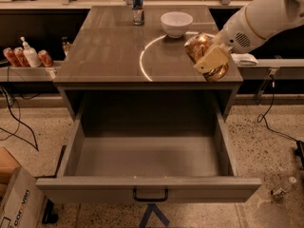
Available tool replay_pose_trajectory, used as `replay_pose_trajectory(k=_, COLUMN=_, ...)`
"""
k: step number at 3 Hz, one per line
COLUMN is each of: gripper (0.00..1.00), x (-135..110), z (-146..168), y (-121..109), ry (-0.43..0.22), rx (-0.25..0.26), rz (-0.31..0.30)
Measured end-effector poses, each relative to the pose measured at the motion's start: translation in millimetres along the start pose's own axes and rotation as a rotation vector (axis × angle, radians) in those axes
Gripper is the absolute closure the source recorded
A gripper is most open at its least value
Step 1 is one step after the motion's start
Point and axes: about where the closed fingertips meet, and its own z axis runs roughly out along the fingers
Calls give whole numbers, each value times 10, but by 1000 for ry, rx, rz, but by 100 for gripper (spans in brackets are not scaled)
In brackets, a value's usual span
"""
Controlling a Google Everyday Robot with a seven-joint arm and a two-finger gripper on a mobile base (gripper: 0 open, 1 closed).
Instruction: Pick orange can from top drawer and place on counter
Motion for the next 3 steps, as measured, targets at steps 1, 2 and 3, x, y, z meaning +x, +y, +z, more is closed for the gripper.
replay_pose_trajectory(k=1, gripper=100, x=-44, z=123, y=0, ry=-35, rx=8, rz=19)
replay_pose_trajectory(k=2, gripper=100, x=-414, z=287, y=-75, ry=-166, rx=4, rz=2)
replay_pose_trajectory(k=3, gripper=100, x=-897, z=453, y=-106, ry=-293, rx=-32, rz=-48)
